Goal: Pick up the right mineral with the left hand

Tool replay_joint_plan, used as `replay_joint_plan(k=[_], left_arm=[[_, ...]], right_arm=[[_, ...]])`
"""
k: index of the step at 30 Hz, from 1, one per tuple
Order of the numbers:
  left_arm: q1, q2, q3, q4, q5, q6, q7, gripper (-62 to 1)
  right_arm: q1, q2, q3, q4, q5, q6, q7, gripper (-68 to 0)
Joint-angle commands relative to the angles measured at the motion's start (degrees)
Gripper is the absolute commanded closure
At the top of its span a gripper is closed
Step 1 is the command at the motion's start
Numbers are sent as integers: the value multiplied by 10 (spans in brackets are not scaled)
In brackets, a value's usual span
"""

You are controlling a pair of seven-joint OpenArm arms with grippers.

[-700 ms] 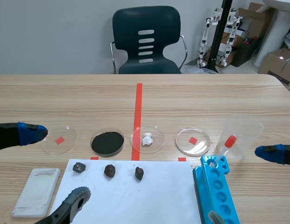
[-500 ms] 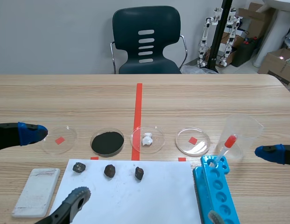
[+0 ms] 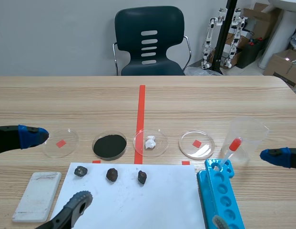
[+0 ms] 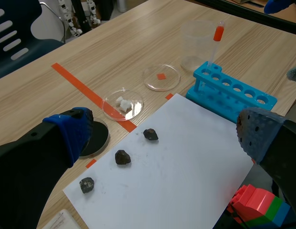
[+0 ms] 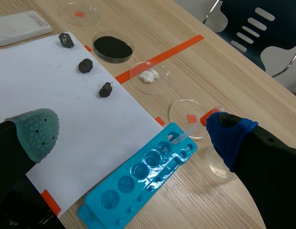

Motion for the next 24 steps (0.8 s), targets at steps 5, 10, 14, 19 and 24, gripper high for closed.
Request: replay_joint_plan(k=[5,10,14,19,24], left_arm=[[-14,5,5,4,-9,1,-2,-623],[-46,4,43,4,-9,1,47,-623],[-96,5,87,0,-17,7,127,-623],[-163,5,153,-18,-22,57,208,-623],[-246,5,221,-55,-87,114,308,-623]], right_arm=[[2,3,5,5,4,0,7,-655],[2,3,5,5,4,0,7,-655],[2,3,5,5,4,0,7,-655],[2,3,5,5,4,0,7,-655],[2,3,5,5,4,0,7,-655]])
